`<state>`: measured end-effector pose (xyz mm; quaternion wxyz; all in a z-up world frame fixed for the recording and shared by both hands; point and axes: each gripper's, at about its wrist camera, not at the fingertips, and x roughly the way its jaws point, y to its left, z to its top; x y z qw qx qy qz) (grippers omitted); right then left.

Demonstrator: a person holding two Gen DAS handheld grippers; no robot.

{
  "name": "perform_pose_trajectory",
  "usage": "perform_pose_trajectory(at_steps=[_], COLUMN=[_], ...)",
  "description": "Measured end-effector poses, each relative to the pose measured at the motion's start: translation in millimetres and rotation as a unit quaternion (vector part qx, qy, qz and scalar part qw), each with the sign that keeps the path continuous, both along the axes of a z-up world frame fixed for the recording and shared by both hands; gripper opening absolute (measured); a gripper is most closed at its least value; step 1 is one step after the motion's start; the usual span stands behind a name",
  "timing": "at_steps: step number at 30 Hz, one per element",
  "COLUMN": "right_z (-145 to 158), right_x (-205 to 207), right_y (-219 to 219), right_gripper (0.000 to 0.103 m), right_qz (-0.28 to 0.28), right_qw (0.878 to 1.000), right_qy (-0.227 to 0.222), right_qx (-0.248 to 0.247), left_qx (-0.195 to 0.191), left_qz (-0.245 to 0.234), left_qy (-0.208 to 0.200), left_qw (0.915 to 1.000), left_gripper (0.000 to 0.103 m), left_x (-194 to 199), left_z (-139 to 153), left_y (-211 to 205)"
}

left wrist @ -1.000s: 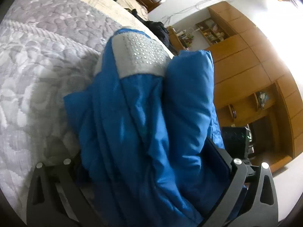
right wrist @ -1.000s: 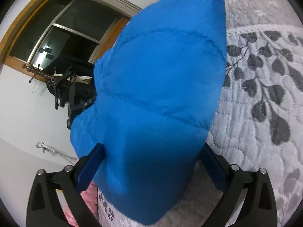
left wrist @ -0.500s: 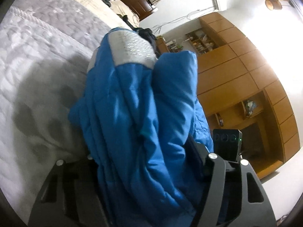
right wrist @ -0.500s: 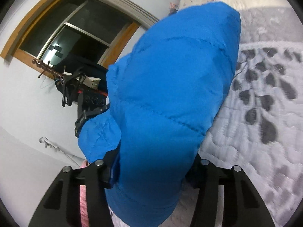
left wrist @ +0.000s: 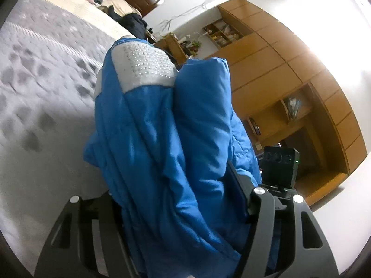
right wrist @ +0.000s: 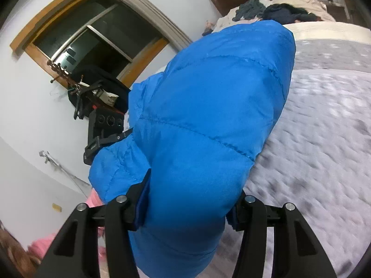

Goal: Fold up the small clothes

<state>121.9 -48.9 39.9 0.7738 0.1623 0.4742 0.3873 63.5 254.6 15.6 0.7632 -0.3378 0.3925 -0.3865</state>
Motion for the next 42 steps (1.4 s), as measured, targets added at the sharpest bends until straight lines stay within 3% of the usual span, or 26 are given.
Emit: perform_pose_trajectory(at_steps=[7, 11, 17, 20, 25, 28, 33, 38, 40, 41, 42], right_z=[-43.0, -65.7, -82.7, -75.5, -44.8, -24.9, -10.8, -13.9, -13.4, -13.0, -11.6], right_x=[-13.8, -14.0, -14.5, -18.0, -40.4, -52.9, -62.2, -71.1, -72.6, -73.4, -73.8], right_y=[-43.3, -53.9, -58.1, -52.1, -58.5, -67.7, -69.6, -61.4, -61.4, -61.5, -61.2], right_gripper=[0.055, 0.061, 0.075, 0.087, 0.087, 0.087, 0.087, 0.087, 0.087, 0.087, 0.087], right_qz=[-0.005, -0.001, -0.006, -0.022, -0.057, -0.076, -0.083, -0.078, -0.078, -0.077, -0.077], right_qw=[0.999, 0.999, 0.999, 0.999, 0.996, 0.995, 0.993, 0.993, 0.993, 0.994, 0.994], right_qy=[0.031, 0.037, 0.050, 0.039, -0.011, -0.032, -0.050, -0.052, -0.053, -0.054, -0.055], right_qx=[-0.001, 0.020, 0.021, -0.008, -0.067, -0.064, -0.061, -0.069, -0.065, -0.061, -0.059], left_qx=[0.039, 0.057, 0.079, 0.083, 0.121, 0.116, 0.119, 0.137, 0.133, 0.131, 0.135], left_qz=[0.002, 0.003, 0.011, 0.016, 0.056, 0.079, 0.059, 0.058, 0.062, 0.062, 0.062], left_qy=[0.016, -0.011, -0.021, -0.010, -0.038, -0.067, -0.073, -0.036, -0.010, -0.004, -0.004], left_qw=[0.9991, 0.9983, 0.9966, 0.9963, 0.9904, 0.9879, 0.9884, 0.9882, 0.9890, 0.9894, 0.9888], left_gripper=[0.063, 0.064, 0.076, 0.079, 0.080, 0.080, 0.083, 0.083, 0.081, 0.073, 0.059], left_x=[-22.1, -29.6, -33.8, -36.2, -59.2, -69.5, -57.1, -17.0, 1.0, 7.8, 10.4], left_z=[-30.8, -37.5, -46.1, -43.6, -14.0, 12.1, 45.7, 41.7, 35.2, 32.6, 32.4], left_y=[-47.2, -40.3, -28.5, -16.2, 10.6, 24.9, -1.3, -27.4, -28.0, -29.8, -33.4])
